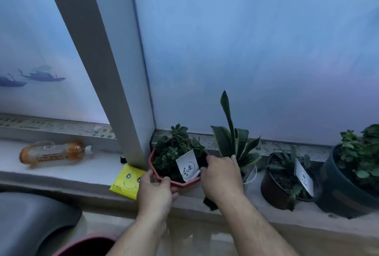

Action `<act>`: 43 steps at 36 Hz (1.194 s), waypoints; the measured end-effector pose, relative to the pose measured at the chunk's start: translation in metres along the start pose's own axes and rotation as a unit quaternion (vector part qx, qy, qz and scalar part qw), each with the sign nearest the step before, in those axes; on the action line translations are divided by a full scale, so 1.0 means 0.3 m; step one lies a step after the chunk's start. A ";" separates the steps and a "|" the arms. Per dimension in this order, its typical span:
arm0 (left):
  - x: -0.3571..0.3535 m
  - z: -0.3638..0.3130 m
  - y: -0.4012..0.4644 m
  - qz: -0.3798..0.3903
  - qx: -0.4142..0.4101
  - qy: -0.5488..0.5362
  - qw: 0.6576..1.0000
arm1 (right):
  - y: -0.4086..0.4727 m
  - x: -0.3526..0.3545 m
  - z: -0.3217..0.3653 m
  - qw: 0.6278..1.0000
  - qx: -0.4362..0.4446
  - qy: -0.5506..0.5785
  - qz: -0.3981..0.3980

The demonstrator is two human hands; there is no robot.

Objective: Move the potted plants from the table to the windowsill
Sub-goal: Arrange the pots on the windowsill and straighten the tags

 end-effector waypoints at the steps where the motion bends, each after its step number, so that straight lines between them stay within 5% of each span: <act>1: 0.007 -0.004 0.006 -0.002 0.001 0.003 1.000 | -0.001 -0.001 0.005 1.000 0.002 0.000 0.003; 11: 0.055 -0.014 0.021 -0.032 -0.012 0.069 0.997 | -0.021 0.001 -0.003 1.000 0.005 0.008 0.008; 29: 0.062 -0.010 0.031 0.031 0.024 0.007 0.999 | -0.039 -0.005 -0.012 0.998 -0.005 0.052 0.025; 32: 0.074 -0.046 0.005 -0.019 0.012 0.098 0.995 | -0.069 0.022 -0.026 0.994 0.011 0.106 0.006; 35: 0.064 -0.158 -0.088 -0.092 -0.088 0.190 0.974 | -0.104 0.066 -0.068 0.985 0.010 0.171 -0.036; 39: -0.060 -0.256 -0.276 -0.011 -0.214 0.189 0.958 | -0.176 0.141 -0.162 0.962 -0.003 0.232 -0.142; 41: -0.129 -0.212 -0.310 0.077 -0.173 0.213 0.958 | -0.204 0.145 -0.226 0.934 -0.042 0.321 -0.151; 43: -0.189 -0.114 -0.309 0.174 -0.048 0.258 0.949 | -0.219 0.100 -0.294 0.892 -0.100 0.425 -0.119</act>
Point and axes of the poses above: each hand's wrist, its own y-axis towards the middle knuckle, its own x-axis out of the back of the hand, z = x × y, the point moved 4 cm from there along y, towards the middle knuckle, and after that the axes turned 14 degrees about z, right-handed, at the moved point
